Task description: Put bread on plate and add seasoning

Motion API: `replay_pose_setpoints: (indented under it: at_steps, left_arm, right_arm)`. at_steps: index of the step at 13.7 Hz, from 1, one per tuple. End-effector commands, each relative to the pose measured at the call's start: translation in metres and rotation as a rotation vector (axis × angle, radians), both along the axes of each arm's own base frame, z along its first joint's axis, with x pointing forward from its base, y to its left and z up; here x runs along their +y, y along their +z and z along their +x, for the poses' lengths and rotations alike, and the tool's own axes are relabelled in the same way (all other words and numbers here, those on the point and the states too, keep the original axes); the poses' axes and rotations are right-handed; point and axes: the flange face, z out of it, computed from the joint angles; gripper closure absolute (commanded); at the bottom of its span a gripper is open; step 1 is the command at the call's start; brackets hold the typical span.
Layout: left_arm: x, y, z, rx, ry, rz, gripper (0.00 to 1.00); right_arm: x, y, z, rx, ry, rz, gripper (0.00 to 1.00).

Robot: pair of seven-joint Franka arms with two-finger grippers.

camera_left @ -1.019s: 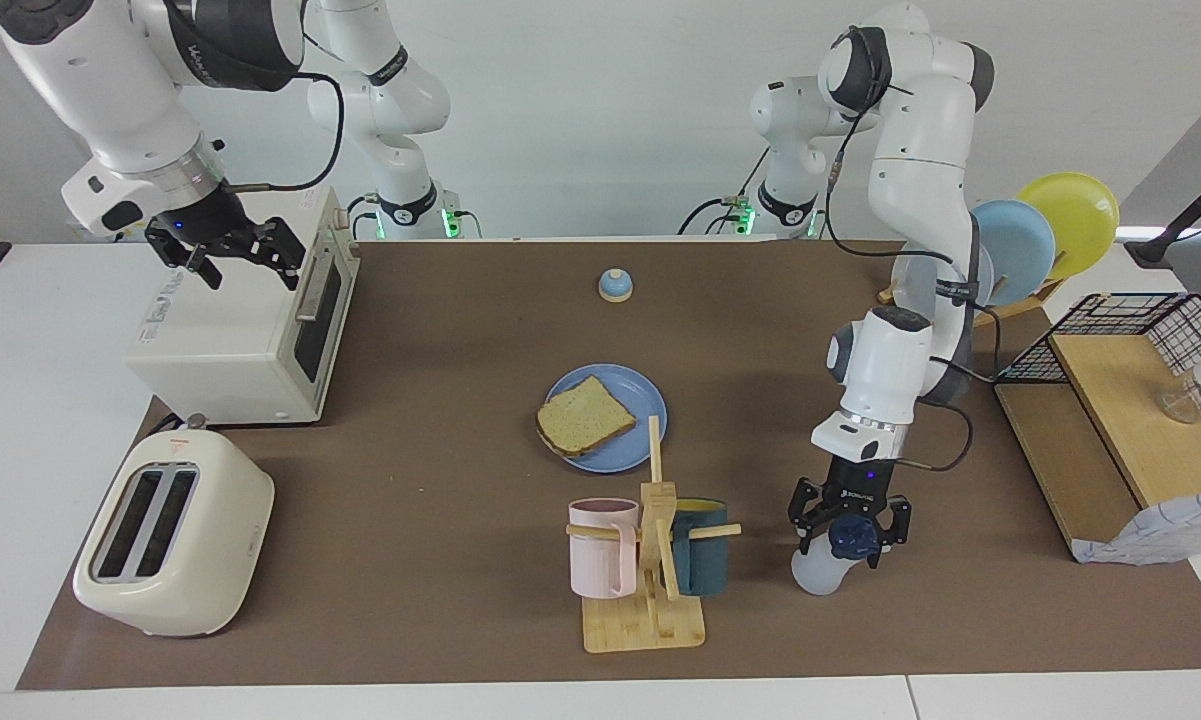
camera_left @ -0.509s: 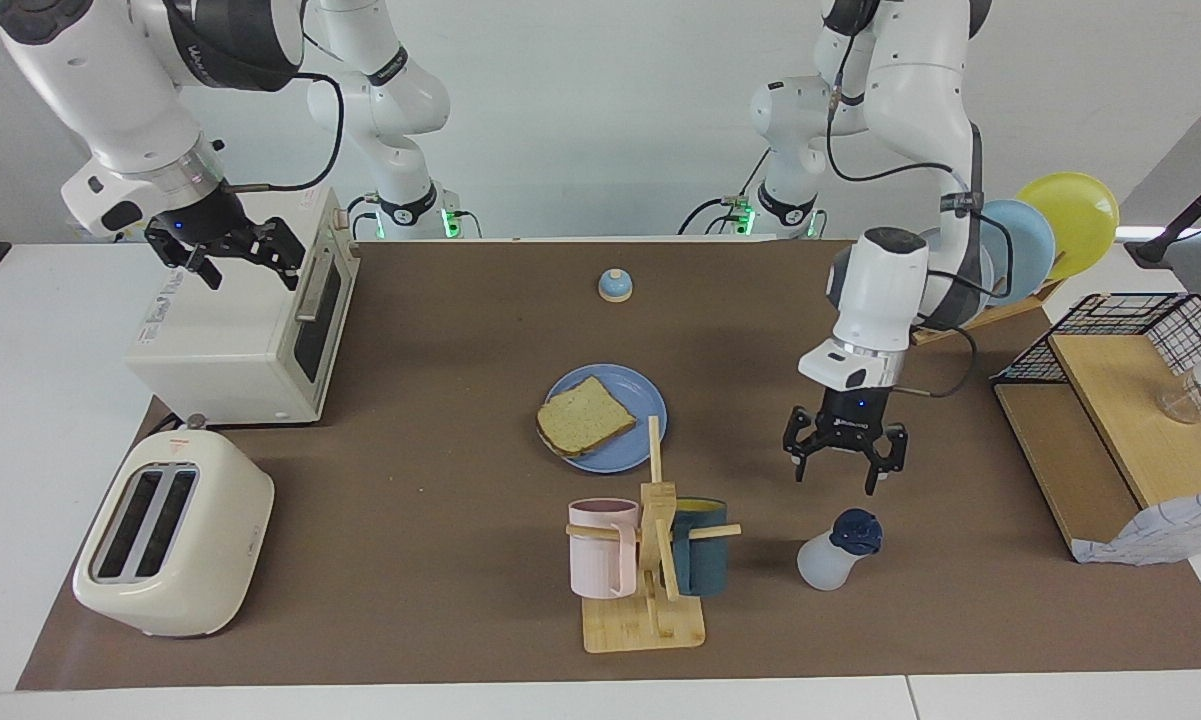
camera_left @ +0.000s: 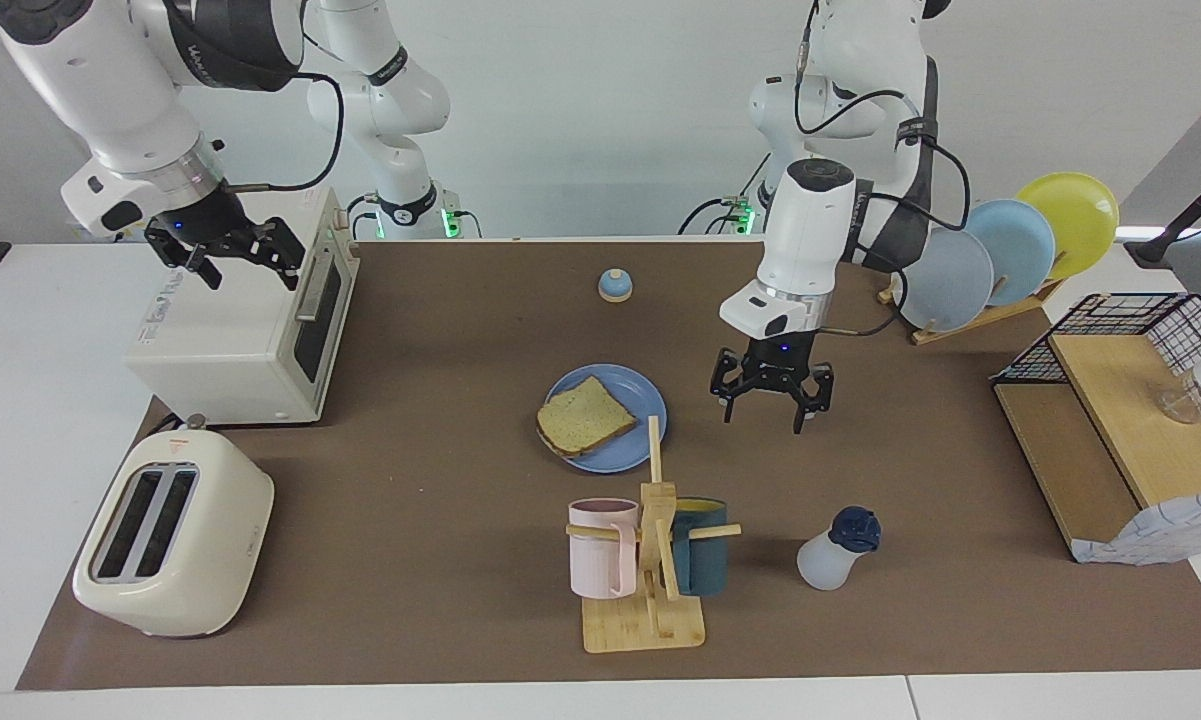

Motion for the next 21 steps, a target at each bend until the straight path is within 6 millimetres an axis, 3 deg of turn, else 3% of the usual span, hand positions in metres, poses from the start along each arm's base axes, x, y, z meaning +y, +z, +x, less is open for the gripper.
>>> replay_pose_setpoints:
  at_steps: [1, 2, 5, 7, 9, 12, 19, 21]
  left_arm:
    - [0.014, 0.06, 0.015, 0.082, 0.033, 0.002, 0.0]
    - [0.024, 0.078, 0.017, 0.111, 0.022, -0.005, 0.0]
    - [0.08, 0.118, 0.019, 0.205, -0.02, 0.05, 0.0]
    - [0.108, 0.141, 0.009, 0.233, 0.017, 0.054, 0.0]
    - [0.119, 0.166, -0.01, 0.201, 0.04, 0.058, 0.0]
    - [0.12, 0.165, -0.019, 0.208, 0.044, 0.072, 0.0]
    - [0.152, 0.164, -0.026, 0.285, 0.106, 0.082, 0.0]
    - [0.159, 0.184, -0.049, 0.339, 0.12, 0.1, 0.0]
  right_arm:
    - [-0.001, 0.002, -0.004, -0.007, 0.016, -0.001, 0.0]
    - [-0.001, 0.002, -0.004, -0.007, 0.016, -0.001, 0.0]
    - [-0.001, 0.002, -0.004, -0.007, 0.016, -0.001, 0.0]
    - [-0.001, 0.002, -0.004, -0.005, 0.016, 0.0, 0.0]
    - [-0.001, 0.002, -0.004, -0.005, 0.016, 0.0, 0.0]
    - [-0.001, 0.002, -0.004, -0.007, 0.016, -0.001, 0.0]
    - [-0.001, 0.002, -0.004, -0.005, 0.016, 0.0, 0.0]
    - [-0.001, 0.002, -0.004, -0.005, 0.016, 0.0, 0.0]
